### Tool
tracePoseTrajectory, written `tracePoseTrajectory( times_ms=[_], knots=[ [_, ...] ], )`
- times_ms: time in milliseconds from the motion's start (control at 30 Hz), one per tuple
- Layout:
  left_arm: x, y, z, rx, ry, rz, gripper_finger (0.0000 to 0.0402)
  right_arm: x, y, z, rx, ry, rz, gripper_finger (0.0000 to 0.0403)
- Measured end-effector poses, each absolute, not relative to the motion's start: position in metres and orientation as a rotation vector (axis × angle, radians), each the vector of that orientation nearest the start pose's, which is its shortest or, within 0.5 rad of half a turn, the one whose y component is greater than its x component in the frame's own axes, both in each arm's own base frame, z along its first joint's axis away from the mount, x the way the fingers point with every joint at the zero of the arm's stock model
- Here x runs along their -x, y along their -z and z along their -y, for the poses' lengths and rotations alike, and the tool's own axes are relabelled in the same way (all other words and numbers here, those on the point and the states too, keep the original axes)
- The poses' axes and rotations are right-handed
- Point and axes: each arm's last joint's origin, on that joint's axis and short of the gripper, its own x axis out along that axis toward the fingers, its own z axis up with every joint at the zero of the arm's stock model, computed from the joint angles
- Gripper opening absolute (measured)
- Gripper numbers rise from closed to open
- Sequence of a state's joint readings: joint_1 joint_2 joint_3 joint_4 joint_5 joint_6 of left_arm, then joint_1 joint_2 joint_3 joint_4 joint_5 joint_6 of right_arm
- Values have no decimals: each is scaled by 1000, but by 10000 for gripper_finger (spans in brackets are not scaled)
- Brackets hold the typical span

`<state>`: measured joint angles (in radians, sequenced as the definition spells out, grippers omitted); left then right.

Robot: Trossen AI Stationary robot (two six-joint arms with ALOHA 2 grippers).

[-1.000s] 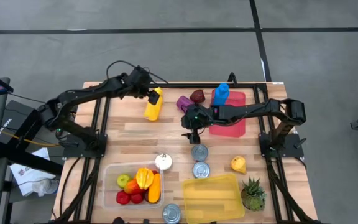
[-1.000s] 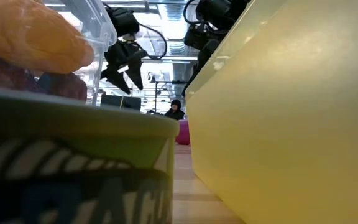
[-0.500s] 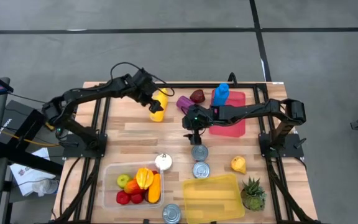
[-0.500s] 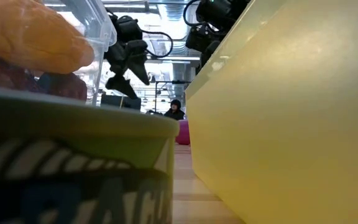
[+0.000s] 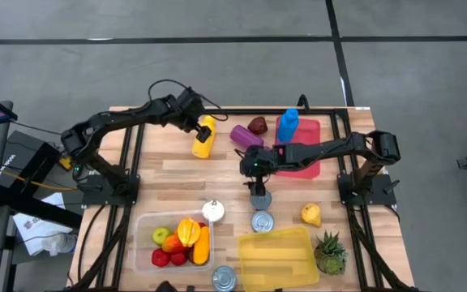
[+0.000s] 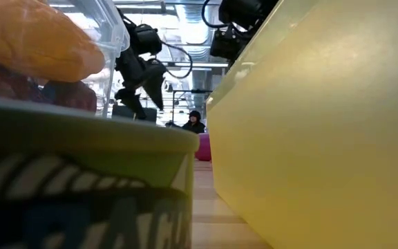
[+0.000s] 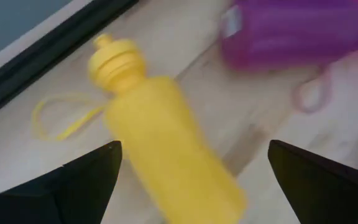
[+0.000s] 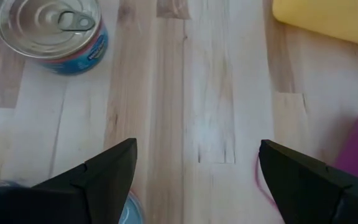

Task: Pick & Place Food Item
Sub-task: Put the yellow water bottle into the red bin

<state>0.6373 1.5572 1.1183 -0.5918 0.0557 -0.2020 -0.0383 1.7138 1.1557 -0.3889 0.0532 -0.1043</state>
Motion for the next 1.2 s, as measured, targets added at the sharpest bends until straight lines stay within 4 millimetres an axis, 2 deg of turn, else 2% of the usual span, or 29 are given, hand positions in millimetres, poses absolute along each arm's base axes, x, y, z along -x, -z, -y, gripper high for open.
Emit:
tracePoseTrajectory(
  times_ms=[100, 233, 433, 800, 967, 1200],
  knots=[
    [-253, -230, -193, 548, -682, -1009, 399, -354, -208, 13, 106, 30, -947, 324],
    [-263, -215, -201, 578, -699, -1096, 400, -354, -208, 13, 105, 32, -944, 324],
    [-282, -206, -206, 612, -695, -1149, 400, -354, -208, 14, 117, 54, -944, 324],
    [-290, -174, -212, 648, -726, -1299, 391, -356, -209, 14, 124, 55, -921, 315],
    [-287, -177, -213, 626, -760, -1299, 345, -356, -209, 14, 124, 54, -921, 310],
    [-284, -185, -212, 617, -767, -1287, 230, -356, -210, 14, 114, 60, -913, 310]
  ],
)
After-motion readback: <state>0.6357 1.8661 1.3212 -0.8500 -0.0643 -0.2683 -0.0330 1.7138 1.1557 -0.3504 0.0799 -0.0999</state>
